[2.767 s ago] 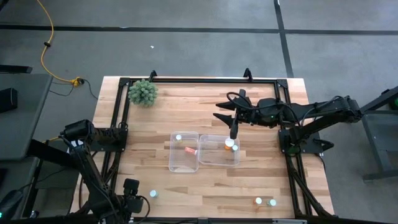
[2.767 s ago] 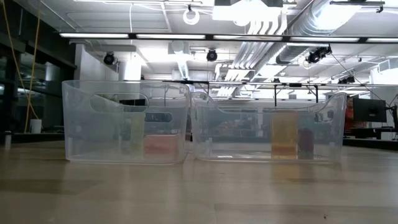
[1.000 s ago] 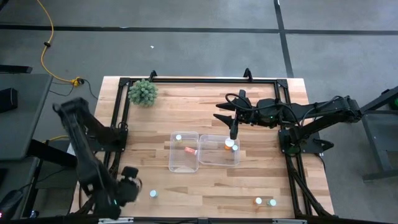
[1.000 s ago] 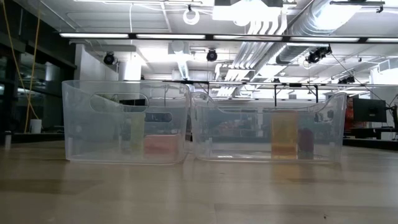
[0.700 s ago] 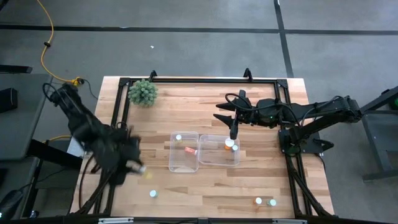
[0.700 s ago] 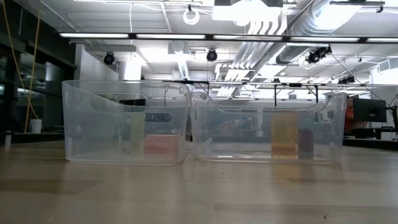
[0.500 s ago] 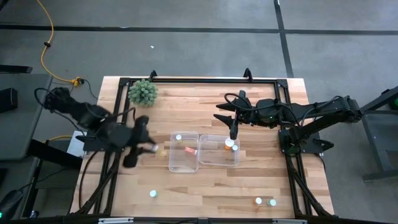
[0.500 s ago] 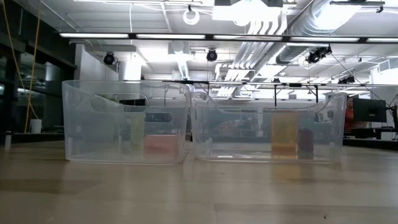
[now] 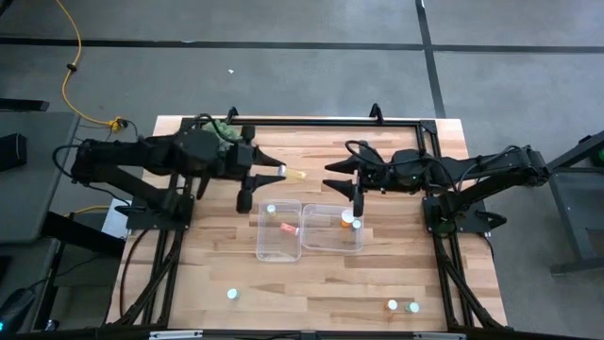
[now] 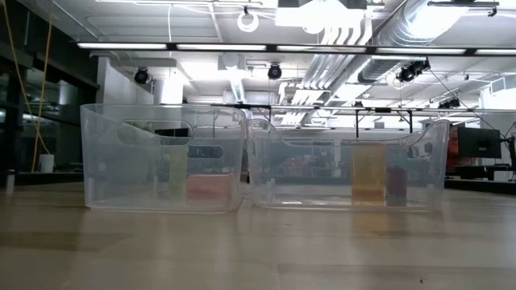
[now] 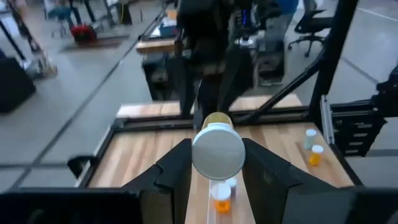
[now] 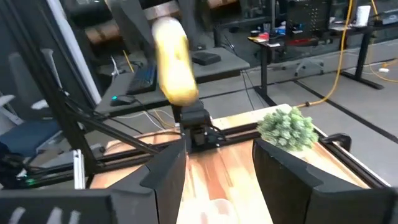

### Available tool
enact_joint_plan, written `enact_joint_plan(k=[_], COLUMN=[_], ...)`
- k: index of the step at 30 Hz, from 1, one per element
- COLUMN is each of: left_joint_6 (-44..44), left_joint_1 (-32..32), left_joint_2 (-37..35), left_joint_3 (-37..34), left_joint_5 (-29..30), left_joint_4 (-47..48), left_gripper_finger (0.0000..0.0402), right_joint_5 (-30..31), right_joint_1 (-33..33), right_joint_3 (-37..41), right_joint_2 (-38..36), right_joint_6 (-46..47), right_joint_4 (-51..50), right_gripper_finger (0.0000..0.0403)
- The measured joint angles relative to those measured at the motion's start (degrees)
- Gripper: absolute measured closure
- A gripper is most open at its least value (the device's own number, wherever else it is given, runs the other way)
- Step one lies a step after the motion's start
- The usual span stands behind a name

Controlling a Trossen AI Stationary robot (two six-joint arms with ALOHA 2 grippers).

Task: Pick and place medicine bottles into bin by pill shape (circle, oval)
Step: Put the yellow pill bottle into the left transparent bin

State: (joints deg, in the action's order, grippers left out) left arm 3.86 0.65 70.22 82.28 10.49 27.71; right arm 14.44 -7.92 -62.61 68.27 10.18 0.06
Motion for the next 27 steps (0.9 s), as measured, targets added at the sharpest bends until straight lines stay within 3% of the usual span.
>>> enact_joint_plan(k=[10,14,27], left_joint_6=[-9.4,-9.7,-8.9], left_joint_1=[0.4,0.9,0.9], left_joint_2=[-1.1,-1.1,-1.2], left_joint_3=[-17.4,-19.6,-19.6], left_joint_5=[-0.5,0.2,0.2], left_joint_4=[-20.8,-26.7,-23.7], left_gripper_finger=[0.0289,0.0289,0.0289], right_joint_5=[-1.3,-1.4,-1.4], right_joint_1=[0.0,0.0,0.0], right_joint_3=[0.0,0.0,0.0], right_joint_2=[0.0,0.0,0.0], right_joint_6=[0.0,0.1,0.1], right_joint_4=[1.0,1.1,1.0], right_gripper_finger=[0.0224,0.0224,0.0224])
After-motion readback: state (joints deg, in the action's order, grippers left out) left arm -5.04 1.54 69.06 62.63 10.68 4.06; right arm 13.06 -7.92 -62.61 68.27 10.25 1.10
